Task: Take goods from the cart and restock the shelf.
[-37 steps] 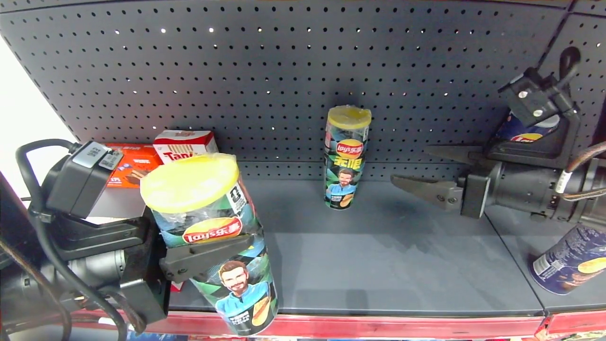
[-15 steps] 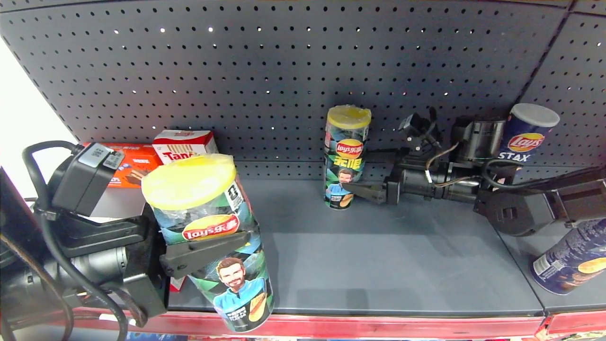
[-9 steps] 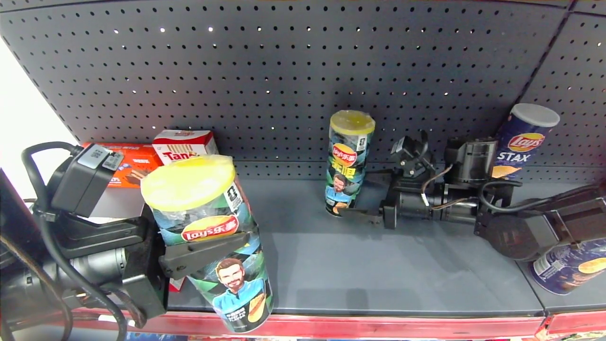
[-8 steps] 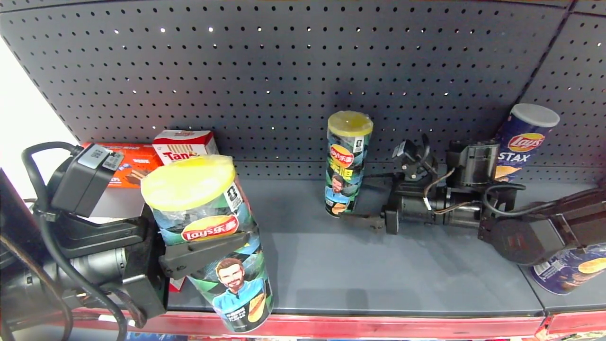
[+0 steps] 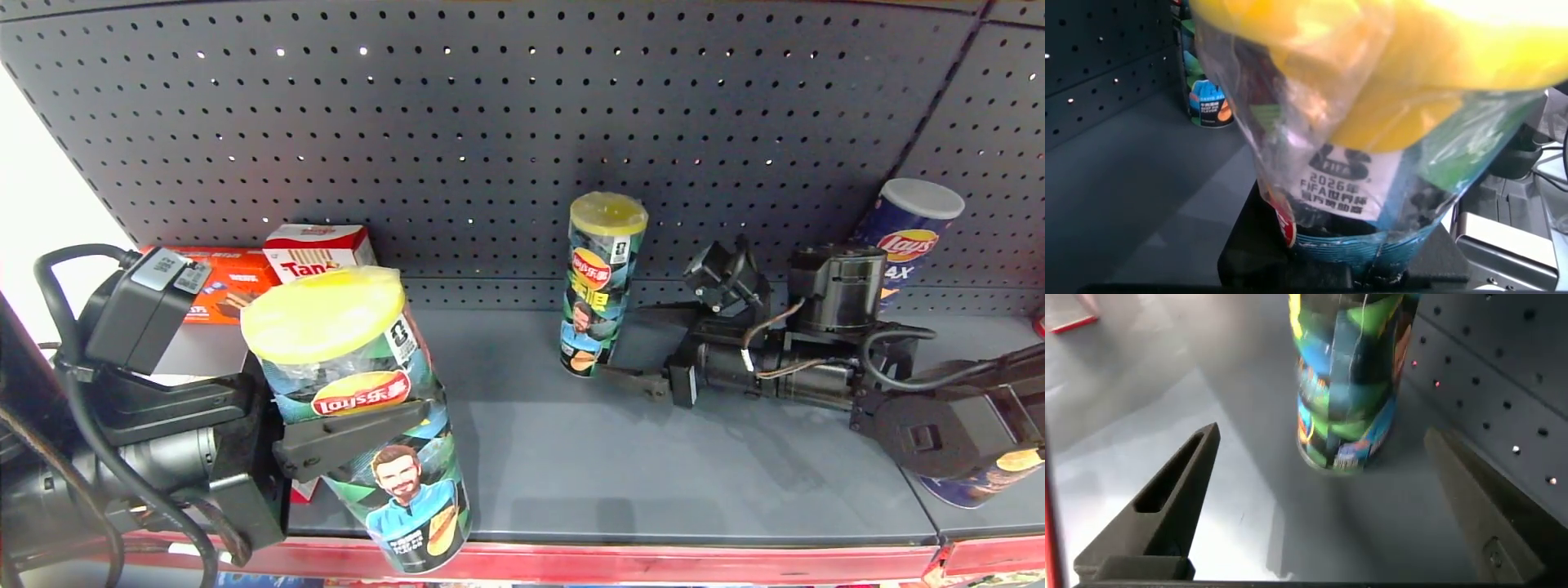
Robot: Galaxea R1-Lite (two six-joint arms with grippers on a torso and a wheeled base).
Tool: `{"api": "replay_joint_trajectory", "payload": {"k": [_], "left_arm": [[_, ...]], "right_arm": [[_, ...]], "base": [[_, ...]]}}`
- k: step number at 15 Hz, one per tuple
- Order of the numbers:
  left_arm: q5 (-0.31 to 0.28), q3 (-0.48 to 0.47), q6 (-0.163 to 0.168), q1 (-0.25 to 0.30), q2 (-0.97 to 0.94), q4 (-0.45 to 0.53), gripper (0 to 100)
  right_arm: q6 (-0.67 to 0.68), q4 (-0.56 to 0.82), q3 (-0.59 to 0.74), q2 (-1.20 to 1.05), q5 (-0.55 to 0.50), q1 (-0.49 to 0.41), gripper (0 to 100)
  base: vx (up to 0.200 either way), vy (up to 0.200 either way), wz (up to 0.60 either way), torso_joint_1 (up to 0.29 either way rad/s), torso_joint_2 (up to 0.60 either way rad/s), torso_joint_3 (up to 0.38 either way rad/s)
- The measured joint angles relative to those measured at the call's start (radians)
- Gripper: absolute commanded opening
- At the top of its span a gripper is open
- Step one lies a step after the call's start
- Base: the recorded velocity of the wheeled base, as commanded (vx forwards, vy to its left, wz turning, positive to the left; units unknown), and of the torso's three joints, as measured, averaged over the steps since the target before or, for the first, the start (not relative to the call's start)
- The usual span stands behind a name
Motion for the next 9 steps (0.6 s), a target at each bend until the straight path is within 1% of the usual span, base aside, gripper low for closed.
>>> {"api": "replay_joint_trajectory", "payload": {"k": [5, 9], "left_arm": [[0.000, 0.001, 0.000, 0.002, 0.000, 0.000, 0], [0.000, 0.003, 0.000, 0.002, 0.001, 0.000, 0]], "right_arm": [[0.005, -0.064, -0.084, 0.090, -0.053, 0.026, 100], [0.032, -0.075, -0.203, 0.175, -0.105, 0.030, 100]], "base": [[0.000, 0.000, 0.00, 0.000, 0.00, 0.000], [0.000, 0.000, 0.00, 0.000, 0.00, 0.000]]}}
